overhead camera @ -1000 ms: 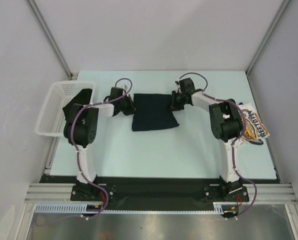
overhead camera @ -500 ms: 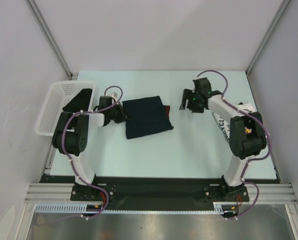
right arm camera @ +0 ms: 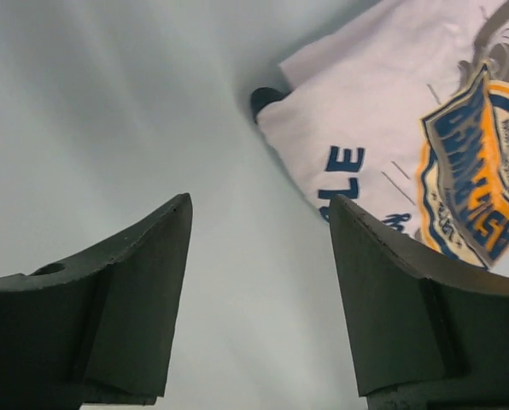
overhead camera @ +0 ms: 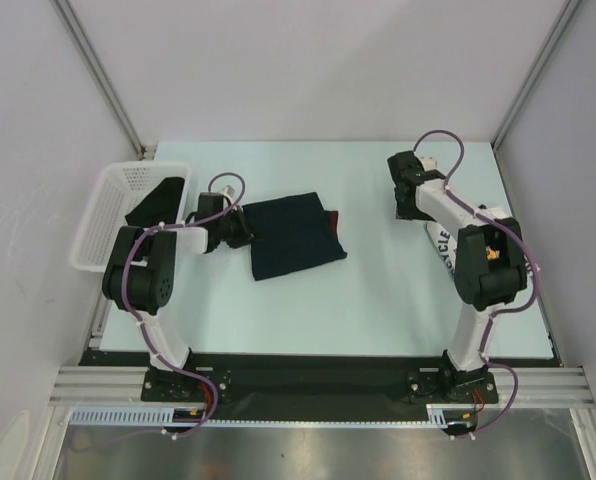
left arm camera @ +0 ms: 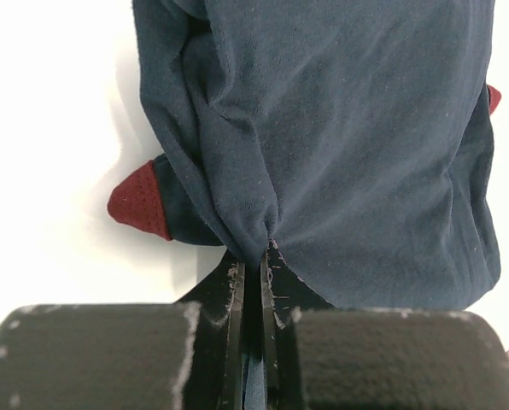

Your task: Fold and stack the tank tops

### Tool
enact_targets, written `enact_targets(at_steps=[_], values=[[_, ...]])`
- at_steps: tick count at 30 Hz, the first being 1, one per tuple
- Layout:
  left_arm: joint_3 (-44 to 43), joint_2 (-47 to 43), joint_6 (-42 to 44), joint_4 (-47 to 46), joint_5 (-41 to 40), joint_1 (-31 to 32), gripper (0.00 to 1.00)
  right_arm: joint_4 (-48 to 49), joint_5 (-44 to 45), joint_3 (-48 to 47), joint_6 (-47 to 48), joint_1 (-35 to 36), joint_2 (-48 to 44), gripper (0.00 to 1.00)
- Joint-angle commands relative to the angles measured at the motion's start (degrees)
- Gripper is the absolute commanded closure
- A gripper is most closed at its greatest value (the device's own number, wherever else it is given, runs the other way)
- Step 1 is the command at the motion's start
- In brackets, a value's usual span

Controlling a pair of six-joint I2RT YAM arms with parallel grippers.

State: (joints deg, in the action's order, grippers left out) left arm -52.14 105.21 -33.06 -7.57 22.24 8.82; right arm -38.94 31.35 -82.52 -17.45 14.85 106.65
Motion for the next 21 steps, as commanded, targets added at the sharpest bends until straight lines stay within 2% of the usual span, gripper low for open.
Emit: enact_targets(at_steps=[1,8,11,12,14,15,16,17,21], values=[[-1.6,-1.5,0.9,2.1,1.3,-0.1,0.92,-4.6,11.7,-5.1,1.8,0.9,5.0,0.31],[-1.6,-1.6,1.9,2.7,0.3,-0.2,0.92,-8.1,18.7,-11.2,0.8,1.0,16.2,0.35],[-1.8,-1.4,2.1,2.8,0.3,-0.1,0.92,-10.1,21.8,-12.7,-0.6,1.0,19.5,0.49],[-1.8,-1.5,2.0,2.9,0.3,-0.1,0.92,-10.1,22.0,-12.8,-0.8,0.9,19.7,0.62],[-2.0,-1.5,2.4,3.4,0.0,-0.1,0.93,-10.0,21.8,-12.3,-1.0,1.3,19.6,0.75],[-2.0,-1.4,2.6,3.5,-0.2,-0.1,0.93,-9.9,21.8,-11.7,-1.0,2.0,19.3,0.90],[-2.1,-1.4,2.6,3.7,-0.2,-0.1,0.93,-9.4,21.7,-11.2,-0.9,2.6,18.9,0.96],[-2.2,-1.5,2.7,4.1,-0.4,-0.1,0.93,-9.2,22.0,-10.6,-0.7,3.3,18.0,1.00],[-2.2,-1.8,3.3,4.8,-0.8,-0.3,0.94,-8.4,21.7,-7.4,0.1,8.5,14.4,1.00]])
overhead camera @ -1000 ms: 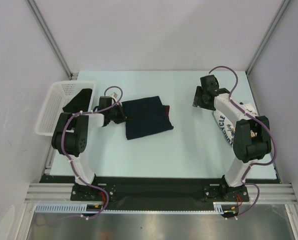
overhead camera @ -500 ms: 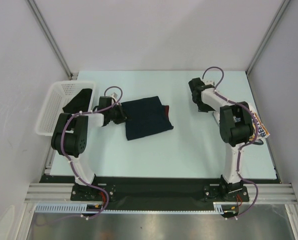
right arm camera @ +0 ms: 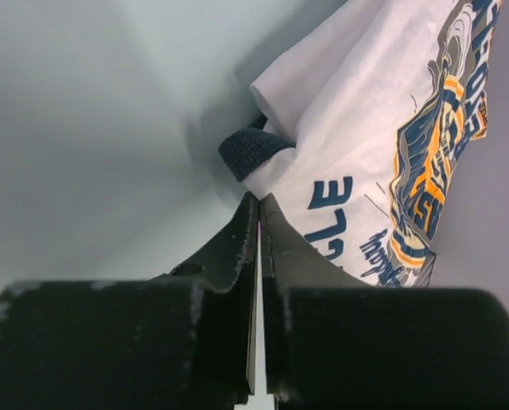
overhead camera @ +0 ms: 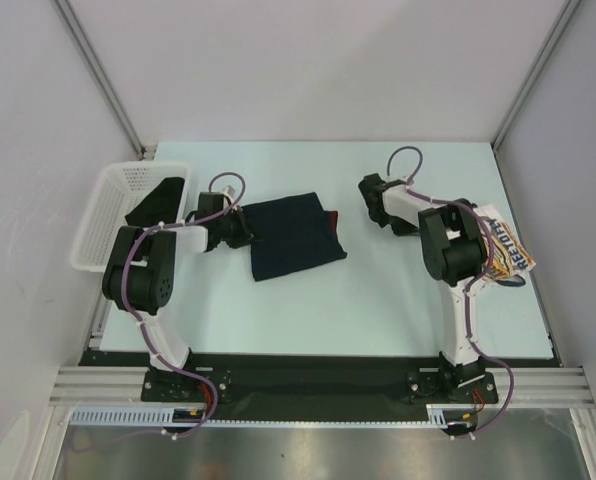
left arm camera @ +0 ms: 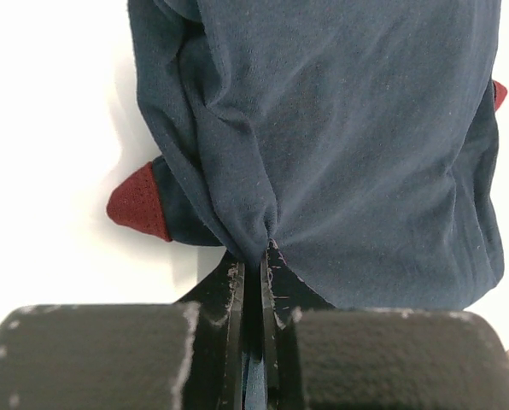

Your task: Fold and stack the tank tops

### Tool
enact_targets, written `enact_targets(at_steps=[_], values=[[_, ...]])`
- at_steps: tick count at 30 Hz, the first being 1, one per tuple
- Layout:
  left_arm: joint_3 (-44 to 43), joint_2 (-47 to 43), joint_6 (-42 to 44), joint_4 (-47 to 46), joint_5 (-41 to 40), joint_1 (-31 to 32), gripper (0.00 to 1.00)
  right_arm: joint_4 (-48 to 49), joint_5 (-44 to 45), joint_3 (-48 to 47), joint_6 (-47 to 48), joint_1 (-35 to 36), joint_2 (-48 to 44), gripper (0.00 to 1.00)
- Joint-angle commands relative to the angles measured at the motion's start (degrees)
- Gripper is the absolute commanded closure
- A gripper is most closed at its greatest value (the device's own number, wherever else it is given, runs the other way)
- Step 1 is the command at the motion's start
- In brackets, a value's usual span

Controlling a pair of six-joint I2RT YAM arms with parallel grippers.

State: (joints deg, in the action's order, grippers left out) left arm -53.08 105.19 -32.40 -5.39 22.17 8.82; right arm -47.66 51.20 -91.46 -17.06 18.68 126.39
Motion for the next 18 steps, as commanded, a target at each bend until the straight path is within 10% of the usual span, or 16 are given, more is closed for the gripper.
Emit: enact_targets(at_steps=[1,9,18], values=[[-1.3,-1.7,2.7,2.7,-0.8,-0.6,0.94,1.7,0.8,4.2,1.0,7.8,-6.3,1.00],[-0.9,-2.4,3.9,4.2,0.2,-3.7,0.95,9.5,-6.0,18.9,8.0,29.6,-17.6,1.00],[-2.8,-1.5,5.7,7.4,-0.1,-4.6,0.95,-7.0,-17.0,20.9,-0.1,38.5,-18.1,0.93]])
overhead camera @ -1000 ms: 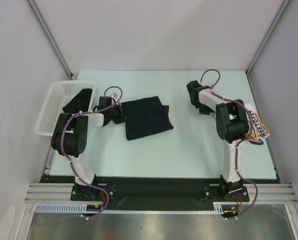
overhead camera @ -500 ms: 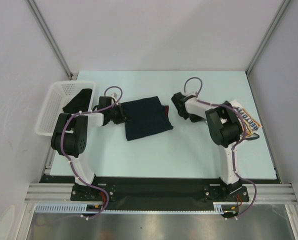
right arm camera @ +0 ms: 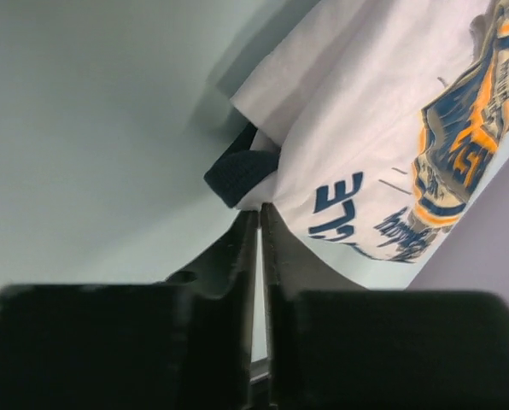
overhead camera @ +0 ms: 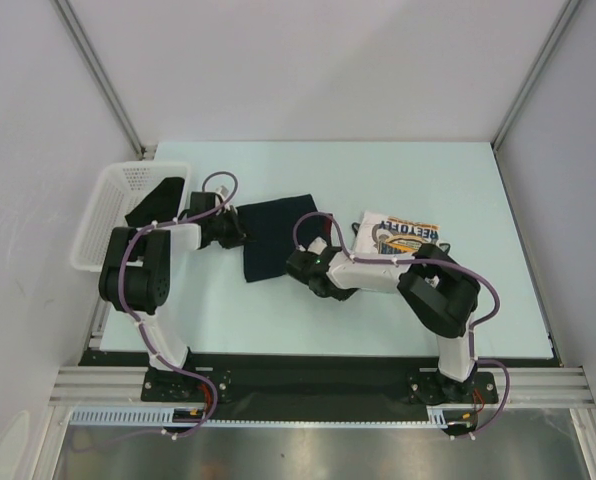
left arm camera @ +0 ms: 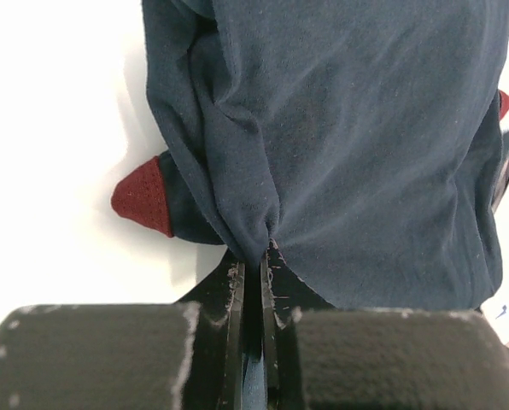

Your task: Fold and stack the tank tops

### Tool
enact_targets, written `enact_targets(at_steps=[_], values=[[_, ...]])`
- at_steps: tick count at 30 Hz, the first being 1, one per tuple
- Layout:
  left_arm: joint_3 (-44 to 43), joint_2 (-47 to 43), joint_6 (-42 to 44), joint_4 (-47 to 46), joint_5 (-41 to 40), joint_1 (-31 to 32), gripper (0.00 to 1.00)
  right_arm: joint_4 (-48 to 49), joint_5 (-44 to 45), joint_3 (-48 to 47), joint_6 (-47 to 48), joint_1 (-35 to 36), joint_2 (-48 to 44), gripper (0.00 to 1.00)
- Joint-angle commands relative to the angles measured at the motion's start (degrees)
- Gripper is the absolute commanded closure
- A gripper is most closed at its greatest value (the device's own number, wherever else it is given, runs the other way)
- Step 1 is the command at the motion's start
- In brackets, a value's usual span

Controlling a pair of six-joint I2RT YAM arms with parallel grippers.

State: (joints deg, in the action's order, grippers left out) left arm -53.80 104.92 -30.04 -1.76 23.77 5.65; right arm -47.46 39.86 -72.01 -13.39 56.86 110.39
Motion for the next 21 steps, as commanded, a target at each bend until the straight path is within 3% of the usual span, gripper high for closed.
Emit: enact_targets(at_steps=[1,2,3,6,10,14,18,21], values=[[-2.2,-1.1,3.4,4.0,-1.8,-1.5,0.95,-7.3,-7.1,2.0,-3.8,0.7,-2.5,0.83],[-2.3,-1.0,3.6,4.2,-1.8,-1.5,0.95,-7.5,-8.2,2.5,-3.7,1.0,-2.8,0.74],[-2.3,-0.9,3.5,4.1,-1.9,-1.5,0.95,-7.6,-8.9,2.7,-3.8,1.4,-3.8,0.58],[-2.1,-0.7,3.4,3.7,-2.0,-1.5,0.95,-6.8,-11.2,2.3,-2.9,1.5,-7.9,0.44],[-2.1,-0.8,3.3,3.7,-2.1,-1.5,0.94,-2.9,-20.3,-2.1,0.3,-1.9,-14.7,0.39],[-2.0,-1.0,3.6,3.8,-2.1,-1.6,0.95,0.4,-28.7,-9.3,0.7,-11.9,-15.8,0.36],[-1.7,-1.0,3.5,3.1,-1.4,-1.5,0.94,7.2,-42.5,-13.9,-1.5,-20.6,-12.5,0.15],[-1.0,-1.0,3.3,1.9,-0.6,-1.5,0.94,11.4,-49.9,-17.4,-4.1,-25.2,-7.1,0.06]])
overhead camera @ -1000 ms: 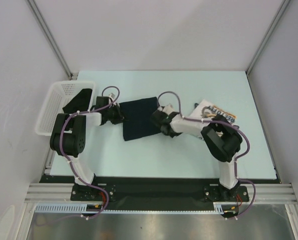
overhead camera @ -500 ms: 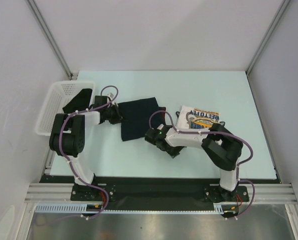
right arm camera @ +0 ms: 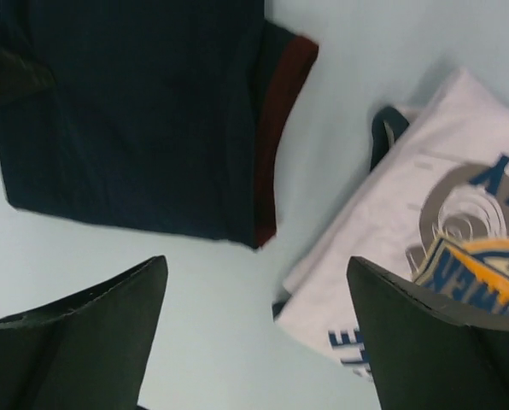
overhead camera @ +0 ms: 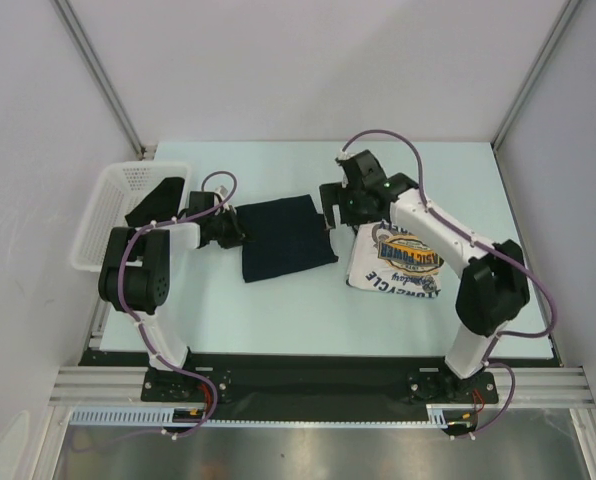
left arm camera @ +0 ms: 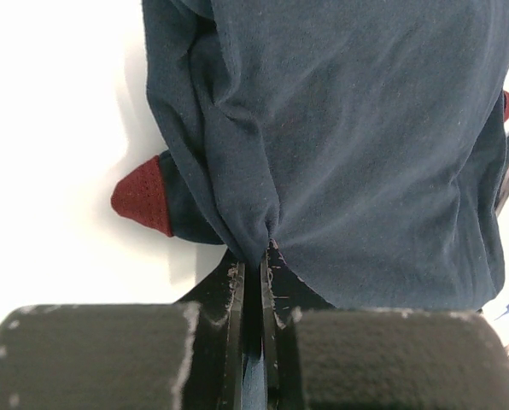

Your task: Fold and stack the tank tops

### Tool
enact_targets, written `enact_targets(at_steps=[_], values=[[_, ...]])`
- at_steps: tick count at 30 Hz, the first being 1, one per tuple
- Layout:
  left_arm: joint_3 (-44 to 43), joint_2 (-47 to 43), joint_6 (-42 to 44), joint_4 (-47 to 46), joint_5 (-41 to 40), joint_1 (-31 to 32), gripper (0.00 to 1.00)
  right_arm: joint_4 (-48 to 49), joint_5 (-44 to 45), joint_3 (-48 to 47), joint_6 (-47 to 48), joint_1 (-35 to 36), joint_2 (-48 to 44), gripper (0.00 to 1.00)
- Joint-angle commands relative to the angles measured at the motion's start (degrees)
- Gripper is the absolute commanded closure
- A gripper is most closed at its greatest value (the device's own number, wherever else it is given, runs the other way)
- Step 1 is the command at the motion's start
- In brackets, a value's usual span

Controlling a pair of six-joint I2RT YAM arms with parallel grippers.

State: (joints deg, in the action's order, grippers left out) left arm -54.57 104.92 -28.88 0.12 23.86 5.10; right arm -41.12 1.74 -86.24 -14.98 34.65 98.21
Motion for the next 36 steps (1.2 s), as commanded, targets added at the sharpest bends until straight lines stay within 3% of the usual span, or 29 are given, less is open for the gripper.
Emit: enact_targets(at_steps=[1,6,13,21,28,36], values=[[-0.2,-0.9,2.1,0.1,-0.5,-1.0,0.94,6.2,-14.1,-4.3,-3.6,-3.8,6.5,0.06],[-0.7,-0.1,2.1,0.1,-0.2,-1.0,0.93,8.3,-19.0,-11.7,-7.1,-6.1,18.4,0.14],[-0.9,0.0,2.2,0.1,-0.6,-1.0,0.93,5.2,-14.5,-20.7,-9.6,-6.1,28.7,0.12],[-1.1,0.1,2.3,0.2,-1.3,-0.5,0.92,6.1,-7.1,-17.3,-9.5,-5.5,27.9,0.11],[-1.9,0.9,1.7,0.7,-1.3,0.3,0.92,6.5,-7.7,-19.7,-9.7,-4.9,32.6,0.23],[-2.2,0.8,2.0,1.5,-2.0,0.3,0.92,7.2,-9.1,-21.0,-9.4,-2.1,34.8,0.30]])
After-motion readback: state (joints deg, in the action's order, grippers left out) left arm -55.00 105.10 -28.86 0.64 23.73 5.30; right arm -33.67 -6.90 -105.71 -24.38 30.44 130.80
